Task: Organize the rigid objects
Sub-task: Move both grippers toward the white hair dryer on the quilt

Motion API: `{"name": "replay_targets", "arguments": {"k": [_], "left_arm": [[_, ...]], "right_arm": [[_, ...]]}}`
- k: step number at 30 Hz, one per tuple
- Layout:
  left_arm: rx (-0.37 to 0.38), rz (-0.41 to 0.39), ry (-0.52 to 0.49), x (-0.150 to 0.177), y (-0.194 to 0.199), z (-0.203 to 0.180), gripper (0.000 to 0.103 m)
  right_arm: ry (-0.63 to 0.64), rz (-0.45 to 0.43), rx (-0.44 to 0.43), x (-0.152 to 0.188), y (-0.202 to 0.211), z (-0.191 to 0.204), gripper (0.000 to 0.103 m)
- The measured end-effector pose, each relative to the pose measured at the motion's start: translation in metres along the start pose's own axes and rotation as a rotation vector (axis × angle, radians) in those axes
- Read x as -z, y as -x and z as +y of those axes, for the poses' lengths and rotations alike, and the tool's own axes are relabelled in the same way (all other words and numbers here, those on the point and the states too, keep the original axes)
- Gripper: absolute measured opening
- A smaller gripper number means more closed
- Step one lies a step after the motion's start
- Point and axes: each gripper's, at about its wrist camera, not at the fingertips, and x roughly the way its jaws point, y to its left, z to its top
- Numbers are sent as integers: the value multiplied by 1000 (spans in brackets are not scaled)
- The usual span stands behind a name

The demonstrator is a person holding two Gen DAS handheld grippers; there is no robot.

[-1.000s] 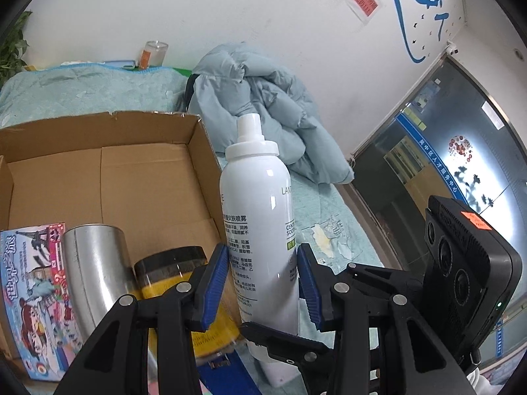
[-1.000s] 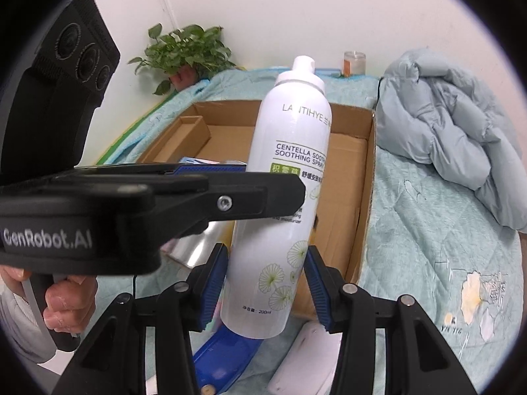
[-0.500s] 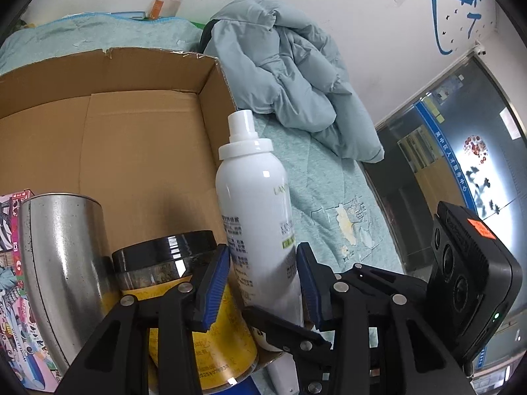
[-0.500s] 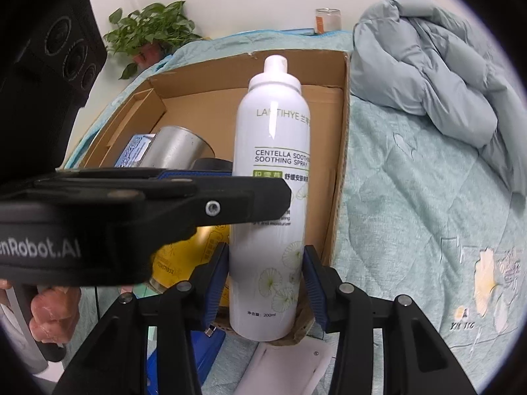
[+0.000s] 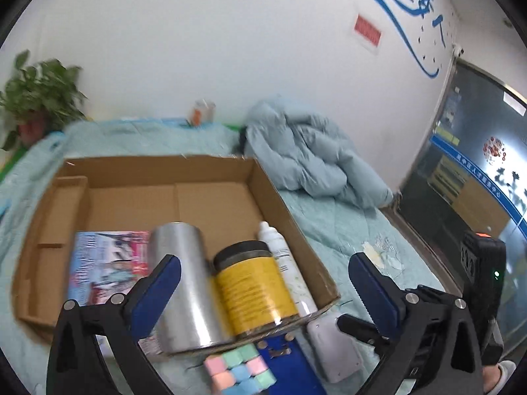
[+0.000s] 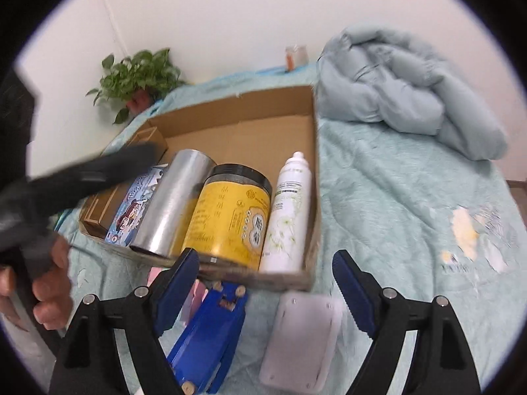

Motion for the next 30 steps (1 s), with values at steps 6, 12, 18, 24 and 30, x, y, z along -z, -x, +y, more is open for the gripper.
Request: {"name": "replay_targets", "arguments": {"k": [6,12,18,24,30], "left_arm": [[-126,-48,-4,39,90,37,67],[-179,27,-19,81,157,62,19],[-192,3,24,119,194,60,102],[-28,184,98,165,180,60,102],[169,397,206,228,136,53,78]], "right_arm": [[-46,69,-22,38,15,18,83],[-27,21,14,83,46,54,14],[25,-64,-60,112,80,87,90],[97,93,-224,154,85,121,90],[146,225,-329,199,73,151,88]]}}
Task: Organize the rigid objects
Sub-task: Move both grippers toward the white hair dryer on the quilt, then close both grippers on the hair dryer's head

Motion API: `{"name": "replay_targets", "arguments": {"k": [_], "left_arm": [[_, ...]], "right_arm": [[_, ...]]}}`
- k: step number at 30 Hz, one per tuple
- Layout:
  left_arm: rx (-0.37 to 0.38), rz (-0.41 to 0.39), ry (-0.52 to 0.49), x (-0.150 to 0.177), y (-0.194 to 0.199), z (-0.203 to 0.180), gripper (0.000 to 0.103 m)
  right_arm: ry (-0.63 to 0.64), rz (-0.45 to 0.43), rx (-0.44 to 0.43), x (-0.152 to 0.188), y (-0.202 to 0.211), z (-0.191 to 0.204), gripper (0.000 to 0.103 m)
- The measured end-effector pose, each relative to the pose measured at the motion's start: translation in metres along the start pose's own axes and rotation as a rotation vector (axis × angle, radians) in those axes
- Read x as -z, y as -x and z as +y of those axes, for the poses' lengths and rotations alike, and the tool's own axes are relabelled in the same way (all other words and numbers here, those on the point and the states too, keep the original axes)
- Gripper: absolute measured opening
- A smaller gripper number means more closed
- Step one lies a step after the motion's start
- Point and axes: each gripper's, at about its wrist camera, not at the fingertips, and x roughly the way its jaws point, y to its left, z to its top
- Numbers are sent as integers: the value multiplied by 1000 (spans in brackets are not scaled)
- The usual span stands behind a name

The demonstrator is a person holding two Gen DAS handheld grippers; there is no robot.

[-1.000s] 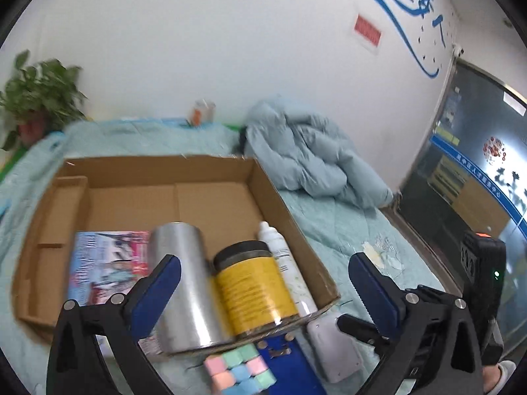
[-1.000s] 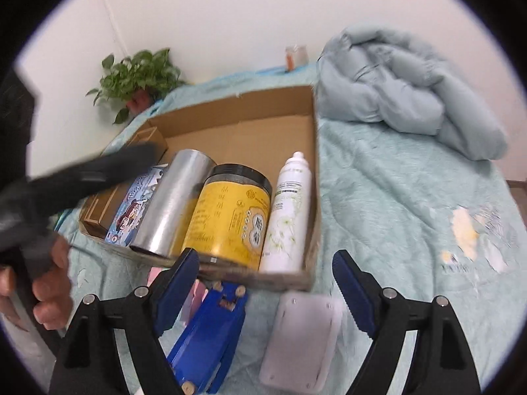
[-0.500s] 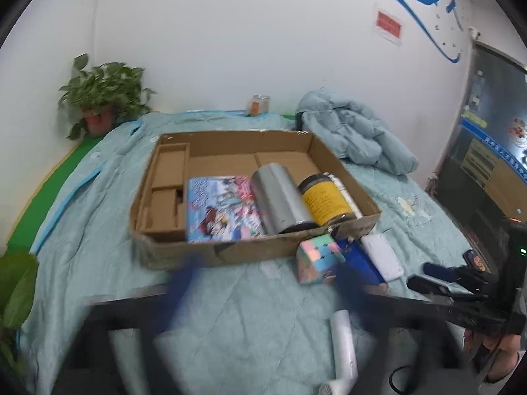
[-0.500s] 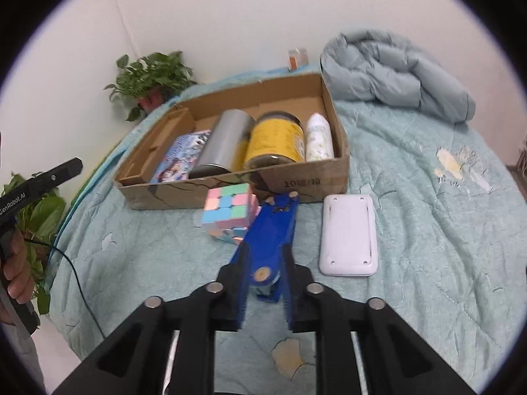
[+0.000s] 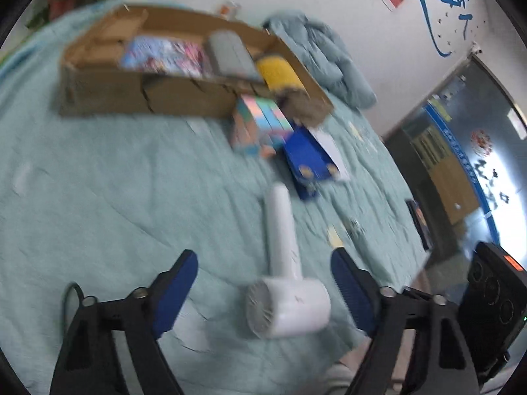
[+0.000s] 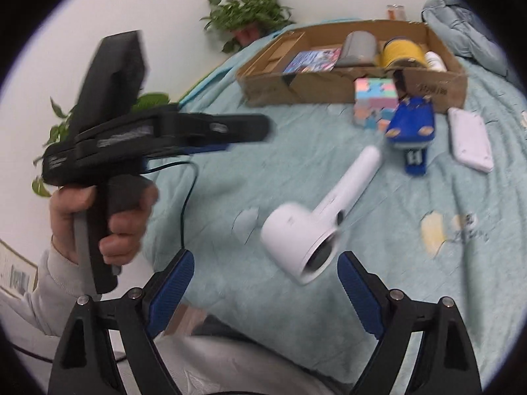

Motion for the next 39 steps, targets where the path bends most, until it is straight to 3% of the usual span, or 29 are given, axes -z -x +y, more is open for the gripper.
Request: {"name": "replay_targets", "arguments": {"k": [2,6,8,10,16,27,32,37,39], "left_arm": [[51,51,-6,11,-16,-3,77],[74,127,-45,25,-36,-18,60],[59,129,-68,30,-38,-23,56],[60,117,-56,32,-35,-22,51],[84,101,10,31,-25,-2,44],[-35,33,56,29,14,22,42],[4,51,127,32,19,34,43],[122,98,170,19,1,39,43],[97,79,210,10,1,49,48]], "right_arm": [[-37,17,-21,4,-8,-4,81],[-109,31,-27,6,-20,-19,67],[-136,43,-28,9,-27,-24,55],[-143,46,-16,11,-33,-24,52],[-134,45,-46,8,-44,-18,50],[-3,104,-108,-17,-74,12,50],[26,120,-94,-34,-83,9,50],[8,114,-74,-44,-74,-21,50],[3,111,-82,-47,-68,-29,50]]}}
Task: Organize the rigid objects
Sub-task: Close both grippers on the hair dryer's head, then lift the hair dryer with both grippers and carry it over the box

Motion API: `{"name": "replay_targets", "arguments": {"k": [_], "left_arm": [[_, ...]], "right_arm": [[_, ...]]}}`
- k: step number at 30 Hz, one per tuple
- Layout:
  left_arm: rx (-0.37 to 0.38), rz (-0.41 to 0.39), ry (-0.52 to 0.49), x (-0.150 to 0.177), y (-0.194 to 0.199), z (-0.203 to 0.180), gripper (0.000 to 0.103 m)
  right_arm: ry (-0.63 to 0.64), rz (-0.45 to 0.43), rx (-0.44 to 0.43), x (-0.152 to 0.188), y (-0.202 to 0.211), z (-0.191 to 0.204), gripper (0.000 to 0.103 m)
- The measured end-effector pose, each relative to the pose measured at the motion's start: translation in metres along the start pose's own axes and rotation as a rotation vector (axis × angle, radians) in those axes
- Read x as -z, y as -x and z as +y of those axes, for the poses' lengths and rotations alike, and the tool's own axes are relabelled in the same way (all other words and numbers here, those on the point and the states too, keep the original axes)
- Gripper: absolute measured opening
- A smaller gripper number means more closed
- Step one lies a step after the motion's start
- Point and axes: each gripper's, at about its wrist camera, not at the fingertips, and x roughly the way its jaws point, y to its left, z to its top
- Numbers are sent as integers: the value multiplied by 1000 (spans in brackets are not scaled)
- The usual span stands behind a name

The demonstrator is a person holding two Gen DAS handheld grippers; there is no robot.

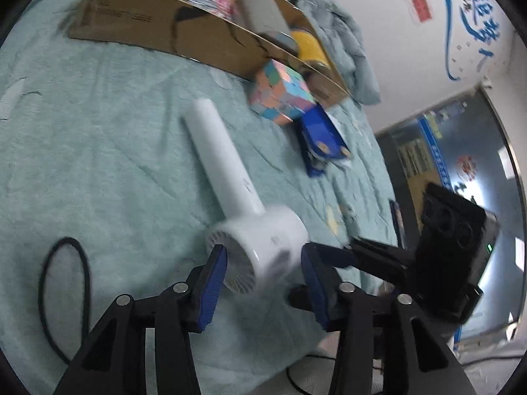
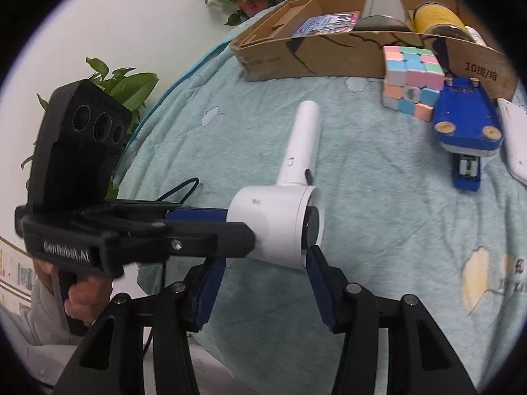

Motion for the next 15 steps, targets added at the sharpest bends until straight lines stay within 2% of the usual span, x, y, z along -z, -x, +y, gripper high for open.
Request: {"name": "replay_targets", "arguments": {"k": [4,8,12,15], "left_arm": [[34,-4,71,-22,2,17,52],[41,7,58,-46,-12,17,52],[-21,68,45,-68,-39,11,52],[-40,99,41,-73,-54,13,51]], "right_arm": [[5,-28,-22,2,9,3,50],[-42,-39,-10,1,-1,5,53],[-40,-16,39,0,-16,13,53],[-45,0,67,-4,-21,19,55]]}}
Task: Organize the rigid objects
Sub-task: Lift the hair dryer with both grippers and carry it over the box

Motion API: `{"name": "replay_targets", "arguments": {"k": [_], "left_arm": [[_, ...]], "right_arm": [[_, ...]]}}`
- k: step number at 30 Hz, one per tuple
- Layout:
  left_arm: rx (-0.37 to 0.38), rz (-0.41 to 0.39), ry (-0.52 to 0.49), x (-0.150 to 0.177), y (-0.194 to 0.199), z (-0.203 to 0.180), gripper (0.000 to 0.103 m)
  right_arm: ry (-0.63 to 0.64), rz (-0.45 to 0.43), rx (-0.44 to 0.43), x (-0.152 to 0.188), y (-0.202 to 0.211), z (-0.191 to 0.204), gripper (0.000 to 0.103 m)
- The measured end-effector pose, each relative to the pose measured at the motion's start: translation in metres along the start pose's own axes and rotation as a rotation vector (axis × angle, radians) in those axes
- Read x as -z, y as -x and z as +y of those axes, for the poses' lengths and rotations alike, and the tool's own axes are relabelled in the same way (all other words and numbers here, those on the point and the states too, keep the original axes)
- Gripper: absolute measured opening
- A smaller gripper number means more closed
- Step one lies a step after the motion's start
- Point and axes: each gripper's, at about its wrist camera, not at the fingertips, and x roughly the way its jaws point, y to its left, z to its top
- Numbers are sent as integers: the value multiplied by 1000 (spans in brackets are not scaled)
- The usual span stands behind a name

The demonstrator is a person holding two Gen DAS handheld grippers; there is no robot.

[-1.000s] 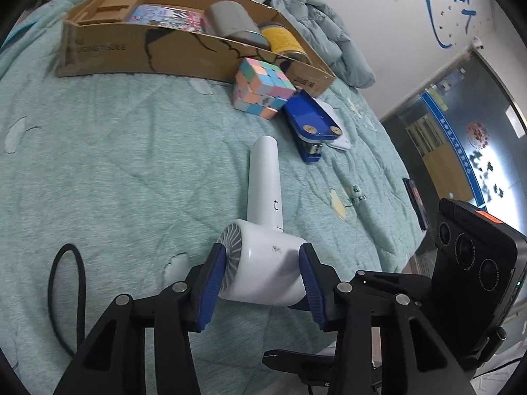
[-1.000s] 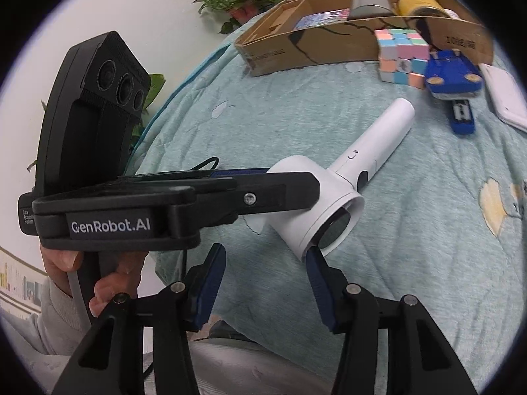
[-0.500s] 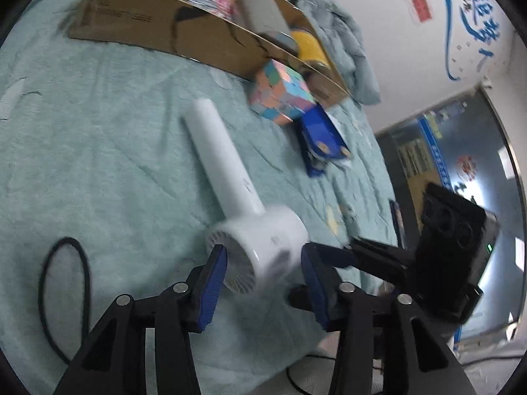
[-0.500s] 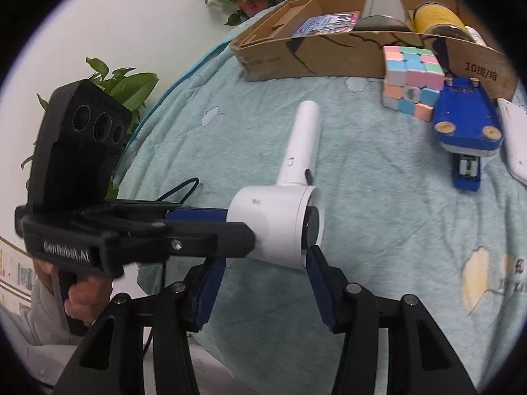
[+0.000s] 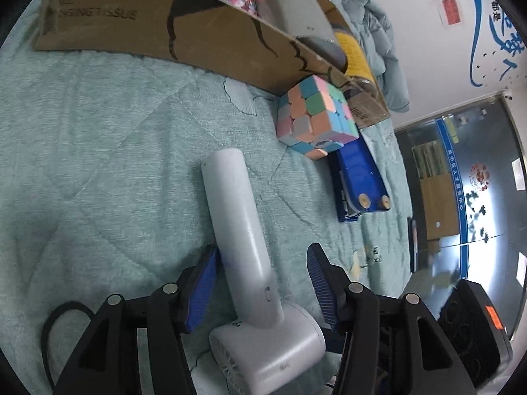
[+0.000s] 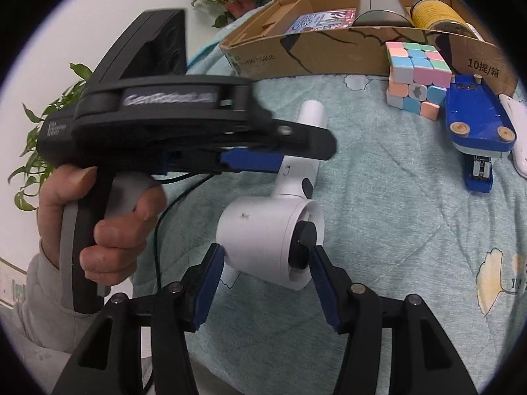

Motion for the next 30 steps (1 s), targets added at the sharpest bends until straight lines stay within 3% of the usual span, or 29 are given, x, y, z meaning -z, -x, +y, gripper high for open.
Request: {"name": "replay_targets", "arguments": {"k": [2,4,6,14,19,26,27,30], "left_arm": [[-5,-12,2,0,-1,2,45],[-22,-12,-9,2,-4,1,32],[-25,-10,-8,4,-4,4,27],[24,5,44,5,-2,13,27],[62,46,78,6,1,9,27],[139,113,77,7,-10,0,37],[141,121,73,5,-12,-1,41],[110,125,51,-4,-20,-5,42]], "right_arm": [[13,10,18,-2,-4,6,55],[14,29,26,-2,-10,9,55],[-3,55,25,-2,-17,8,55],[-68,53,-18,-8,-21,-1,55],[-137,45,-34,-4,-4,-29,55],[-222,46,52,14,29,-63,57],[-223,39,66,14,32,-63,57],[-189,14,66,9,36,-52,57]]}}
